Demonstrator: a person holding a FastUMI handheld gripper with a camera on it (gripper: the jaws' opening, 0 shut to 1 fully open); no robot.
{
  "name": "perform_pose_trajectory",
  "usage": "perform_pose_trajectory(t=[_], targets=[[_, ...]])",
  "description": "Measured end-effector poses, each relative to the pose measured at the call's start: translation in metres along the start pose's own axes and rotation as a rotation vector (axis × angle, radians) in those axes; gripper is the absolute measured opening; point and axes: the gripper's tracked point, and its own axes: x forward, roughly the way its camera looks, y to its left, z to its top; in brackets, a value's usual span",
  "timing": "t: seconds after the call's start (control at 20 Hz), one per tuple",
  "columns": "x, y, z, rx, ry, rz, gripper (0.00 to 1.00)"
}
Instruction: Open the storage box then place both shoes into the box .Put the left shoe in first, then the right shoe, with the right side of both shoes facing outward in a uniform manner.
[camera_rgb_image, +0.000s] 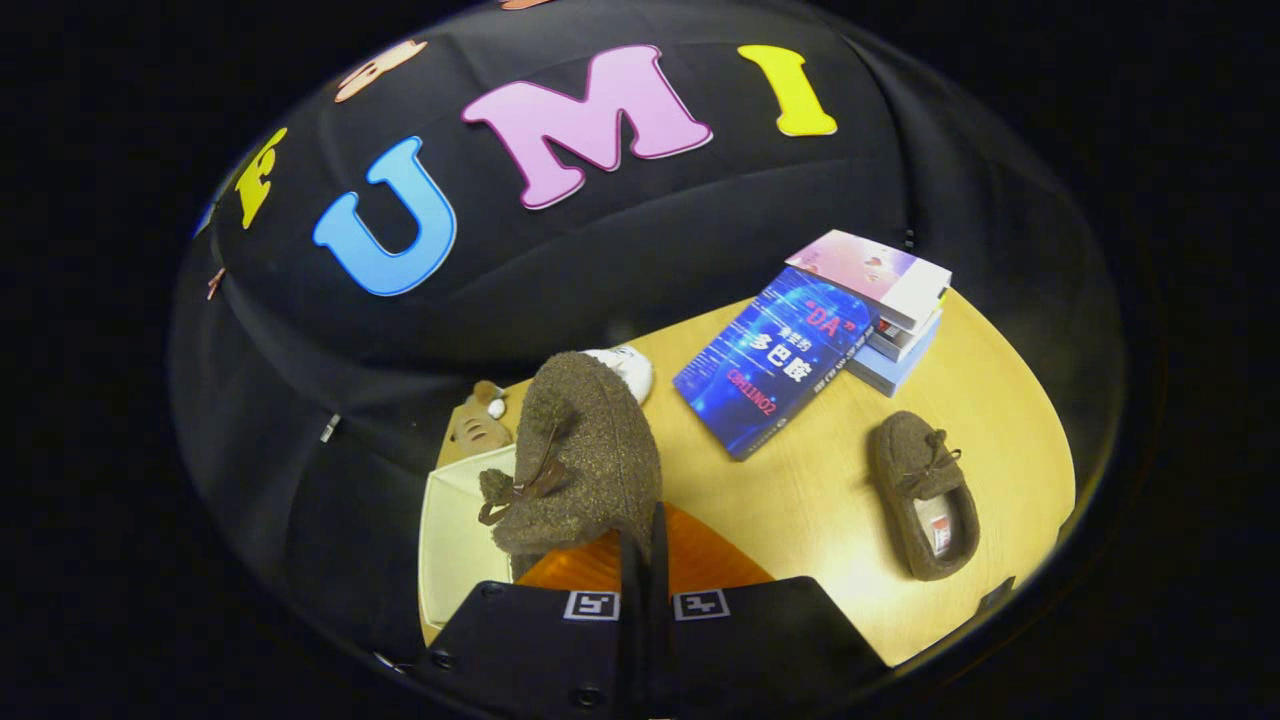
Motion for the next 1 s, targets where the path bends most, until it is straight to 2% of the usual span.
perform_pose_trajectory(t=[0.2, 0.5, 1.0], targets=[[0.008, 0.049, -0.003, -0.012, 0.011, 0.057, 0.05], [0.032, 0.103, -0.041, -0.039, 0.08, 0.102, 0.05], [0.087, 0.141, -0.108, -0.078, 0.169, 0.032, 0.05]])
